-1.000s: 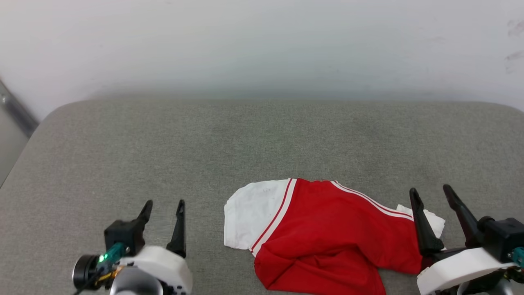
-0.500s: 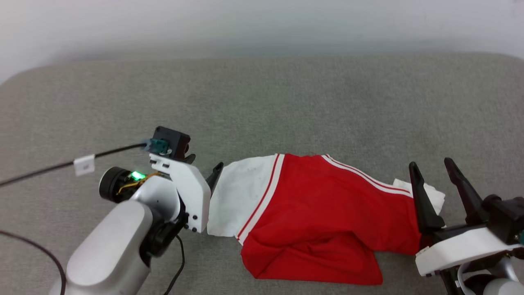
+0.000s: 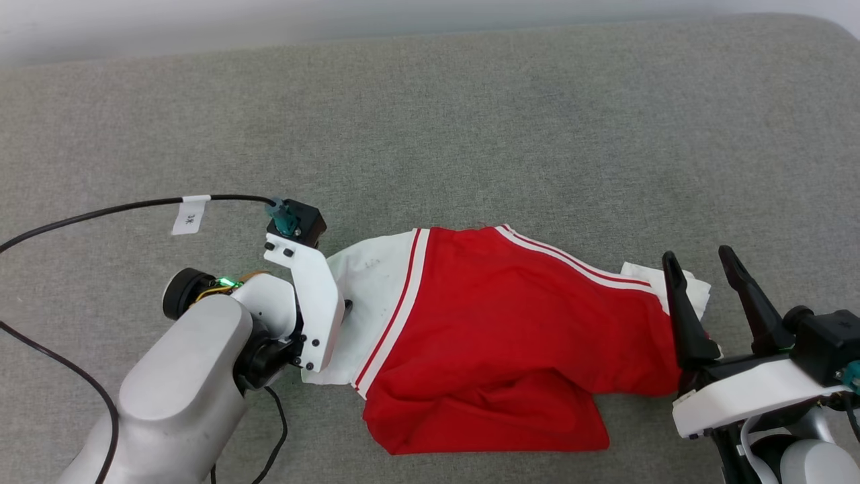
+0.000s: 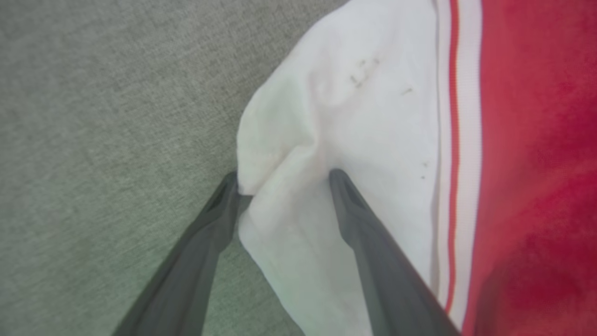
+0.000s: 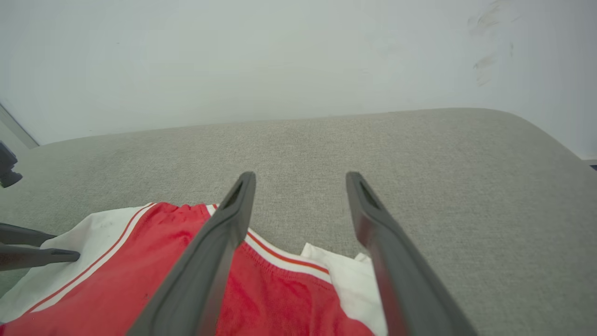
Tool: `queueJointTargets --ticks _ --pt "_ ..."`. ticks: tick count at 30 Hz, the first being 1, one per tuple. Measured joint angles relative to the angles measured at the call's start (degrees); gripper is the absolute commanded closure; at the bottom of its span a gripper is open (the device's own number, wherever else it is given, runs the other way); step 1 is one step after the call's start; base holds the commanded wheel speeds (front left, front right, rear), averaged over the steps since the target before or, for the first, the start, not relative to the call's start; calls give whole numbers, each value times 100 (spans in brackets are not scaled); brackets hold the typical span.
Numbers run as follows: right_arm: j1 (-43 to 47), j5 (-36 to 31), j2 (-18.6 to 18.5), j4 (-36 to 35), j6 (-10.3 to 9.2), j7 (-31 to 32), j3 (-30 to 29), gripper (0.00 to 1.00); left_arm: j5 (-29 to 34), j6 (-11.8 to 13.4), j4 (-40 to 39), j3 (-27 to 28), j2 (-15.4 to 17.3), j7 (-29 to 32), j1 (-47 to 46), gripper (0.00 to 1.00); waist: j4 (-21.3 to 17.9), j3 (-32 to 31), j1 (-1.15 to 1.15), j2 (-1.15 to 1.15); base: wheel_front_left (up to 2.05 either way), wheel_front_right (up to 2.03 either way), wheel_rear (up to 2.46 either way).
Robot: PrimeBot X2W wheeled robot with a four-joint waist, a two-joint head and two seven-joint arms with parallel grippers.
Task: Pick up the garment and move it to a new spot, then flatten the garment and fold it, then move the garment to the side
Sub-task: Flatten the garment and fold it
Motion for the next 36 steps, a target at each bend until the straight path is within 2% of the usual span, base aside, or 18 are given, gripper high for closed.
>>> queueJointTargets --ticks 1,2,5,9,14,20,25,28,29,31,36 --pt "0 3 1 19 0 -8 -9 0 -8 -9 33 -15 -14 2 -7 85 -4 -9 0 0 0 0 0" --pt "0 9 2 26 0 -23 -16 0 -8 -25 56 -30 -24 3 -14 100 -3 -21 0 0 0 0 0" --pt "0 10 4 41 0 -25 -63 0 64 -30 78 -78 -81 -237 8 100 23 -72 0 0 0 0 0" --pt "3 -2 8 40 0 -13 -127 0 199 157 -54 30 -58 -823 128 100 103 -173 0 0 0 0 0" --pt "104 -35 11 21 0 52 -243 0 246 611 -631 479 268 -1485 410 100 266 -331 0 0 0 0 0" --pt "224 -36 14 1 0 142 -386 0 -36 1298 -1333 1059 720 -1774 1540 100 480 -513 0 0 0 0 0" --pt "256 -35 15 23 0 212 -425 0 -444 1688 -1506 1324 749 -1886 2637 100 569 -591 0 0 0 0 0" --pt "293 -32 15 62 0 236 -446 0 -658 1784 -1482 1454 656 -2043 3075 100 572 -640 0 0 0 0 0" --pt "324 -25 15 78 0 252 -452 0 -706 1784 -1463 1468 621 -2123 3164 93 568 -660 0 0 0 0 0" --pt "357 -7 15 113 0 265 -494 0 -719 1769 -1454 1458 497 -2288 3259 0 567 -706 0 0 0 0 0" --pt "467 19 18 147 0 355 -573 0 -403 1690 -1416 1444 220 -3245 3265 0 596 -866 0 0 0 0 0"
